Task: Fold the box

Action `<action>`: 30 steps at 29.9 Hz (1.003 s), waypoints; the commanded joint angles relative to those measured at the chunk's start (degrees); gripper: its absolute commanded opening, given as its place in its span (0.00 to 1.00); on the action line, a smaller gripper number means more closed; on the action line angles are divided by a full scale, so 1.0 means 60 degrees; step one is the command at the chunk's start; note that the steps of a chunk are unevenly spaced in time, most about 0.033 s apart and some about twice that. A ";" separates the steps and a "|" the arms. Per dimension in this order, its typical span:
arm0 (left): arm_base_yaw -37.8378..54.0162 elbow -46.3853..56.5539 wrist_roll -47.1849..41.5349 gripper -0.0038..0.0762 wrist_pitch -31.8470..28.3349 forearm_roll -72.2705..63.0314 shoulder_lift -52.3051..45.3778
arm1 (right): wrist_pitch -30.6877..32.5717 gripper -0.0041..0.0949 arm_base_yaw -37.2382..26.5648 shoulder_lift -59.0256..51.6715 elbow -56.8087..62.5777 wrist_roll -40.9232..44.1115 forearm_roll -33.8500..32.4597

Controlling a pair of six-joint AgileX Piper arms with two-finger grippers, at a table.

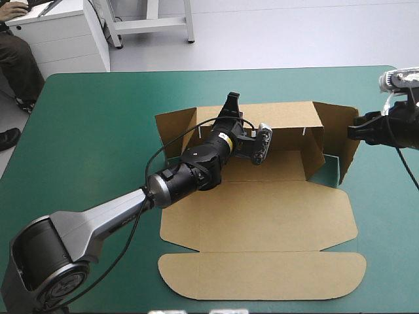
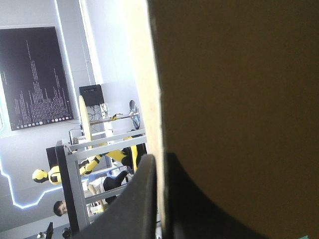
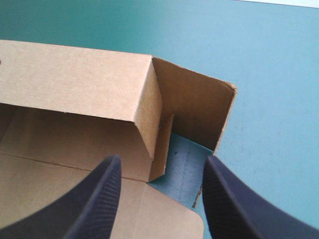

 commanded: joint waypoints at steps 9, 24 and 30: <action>-0.0148 -0.0125 -0.0346 0.04 -0.0134 -0.0085 -0.0361 | -0.1012 0.49 -0.0046 0.1254 -0.0835 0.0541 0.0401; -0.0148 -0.0125 -0.0257 0.04 -0.0232 -0.0019 -0.0361 | -0.0020 0.49 -0.0029 0.6087 -0.6071 0.0925 0.0518; -0.0148 -0.0125 -0.0257 0.04 -0.0264 -0.0010 -0.0361 | 0.0309 0.49 0.0173 0.7097 -0.6142 0.0622 0.0399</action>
